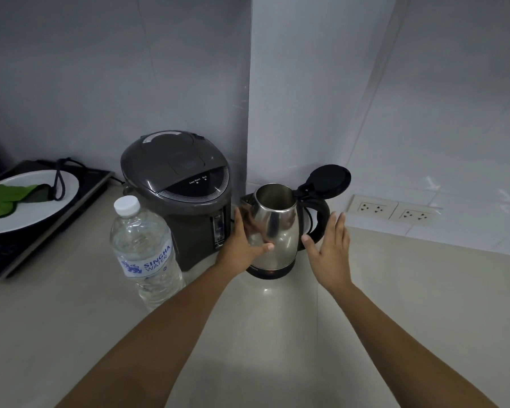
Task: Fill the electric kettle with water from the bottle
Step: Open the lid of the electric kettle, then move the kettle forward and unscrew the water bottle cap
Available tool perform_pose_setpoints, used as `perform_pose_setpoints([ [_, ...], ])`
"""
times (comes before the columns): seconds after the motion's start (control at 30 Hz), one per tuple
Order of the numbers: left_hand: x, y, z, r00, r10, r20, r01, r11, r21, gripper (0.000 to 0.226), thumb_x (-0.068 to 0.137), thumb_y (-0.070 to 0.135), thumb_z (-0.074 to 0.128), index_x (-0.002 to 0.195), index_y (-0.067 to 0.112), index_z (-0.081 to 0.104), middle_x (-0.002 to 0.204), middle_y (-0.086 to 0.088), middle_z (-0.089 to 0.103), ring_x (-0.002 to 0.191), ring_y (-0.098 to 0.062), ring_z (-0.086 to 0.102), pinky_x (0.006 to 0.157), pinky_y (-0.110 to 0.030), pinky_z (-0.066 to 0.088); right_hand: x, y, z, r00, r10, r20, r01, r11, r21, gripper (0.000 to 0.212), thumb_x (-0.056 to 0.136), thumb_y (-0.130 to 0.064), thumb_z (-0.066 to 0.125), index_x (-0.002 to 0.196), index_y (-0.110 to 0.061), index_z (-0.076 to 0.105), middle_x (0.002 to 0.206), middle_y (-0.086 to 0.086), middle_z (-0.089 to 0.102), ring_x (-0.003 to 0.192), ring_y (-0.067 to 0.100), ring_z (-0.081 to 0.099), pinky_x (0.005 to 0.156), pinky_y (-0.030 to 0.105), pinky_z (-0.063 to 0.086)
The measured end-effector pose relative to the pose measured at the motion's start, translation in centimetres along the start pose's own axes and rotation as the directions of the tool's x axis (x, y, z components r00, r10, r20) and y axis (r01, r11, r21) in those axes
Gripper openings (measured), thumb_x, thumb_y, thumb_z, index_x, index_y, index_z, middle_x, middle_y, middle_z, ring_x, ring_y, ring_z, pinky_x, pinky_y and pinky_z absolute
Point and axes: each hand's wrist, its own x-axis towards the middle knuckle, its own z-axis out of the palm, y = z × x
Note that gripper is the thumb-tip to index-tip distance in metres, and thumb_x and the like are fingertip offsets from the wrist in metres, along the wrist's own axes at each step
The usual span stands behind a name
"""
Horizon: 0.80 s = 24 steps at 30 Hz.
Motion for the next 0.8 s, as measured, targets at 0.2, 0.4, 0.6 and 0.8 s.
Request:
perform_pose_setpoints([
  [0.2,0.4,0.2,-0.6,0.999,-0.014,0.051,0.019,0.995,-0.095,0.131,0.068,0.045,0.084,0.15,0.042,-0.017,0.157,0.005,0.032,0.143,-0.024,0.033,0.113,-0.05,0.034,2.7,-0.6,-0.8,0.991,0.089,0.104,-0.11,0.97,0.216,0.103,0.077,-0.073,0.058,0.156,-0.038,0.002,0.166,-0.002,0.005,0.15,0.028,-0.001,0.116,0.054,0.015],
  [0.4,0.8,0.0,-0.3,0.999,-0.025,0.036,0.03,0.988,-0.151,0.126,0.063,0.043,0.087,0.152,0.044,-0.002,0.146,0.005,0.047,0.135,-0.02,0.044,0.11,-0.05,0.039,2.3,-1.3,0.6,0.99,0.121,0.069,-0.137,0.943,0.304,0.114,0.068,-0.074,0.068,0.153,-0.045,-0.003,0.166,-0.004,0.007,0.151,0.028,0.007,0.115,0.054,0.02],
  [0.6,0.2,0.3,-0.6,1.0,0.019,0.011,-0.016,0.98,-0.2,0.121,0.064,0.039,0.088,0.153,0.04,0.007,0.148,0.002,0.045,0.135,-0.021,0.045,0.109,-0.05,0.04,1.6,-2.1,0.0,0.996,0.091,0.017,-0.092,0.951,0.296,0.113,0.071,-0.072,0.069,0.155,-0.041,0.0,0.166,-0.002,0.009,0.151,0.026,0.01,0.117,0.052,0.021],
  [0.8,-3.3,0.3,-1.8,0.994,0.096,-0.047,-0.104,0.964,-0.245,0.119,0.065,0.033,0.089,0.154,0.037,0.009,0.148,0.005,0.046,0.134,-0.016,0.045,0.107,-0.031,0.036,-1.5,-4.3,-1.6,0.997,0.051,-0.056,-0.029,0.943,0.333,0.11,0.072,-0.067,0.073,0.155,-0.04,0.005,0.164,-0.001,0.018,0.149,0.024,0.018,0.117,0.055,0.026],
])
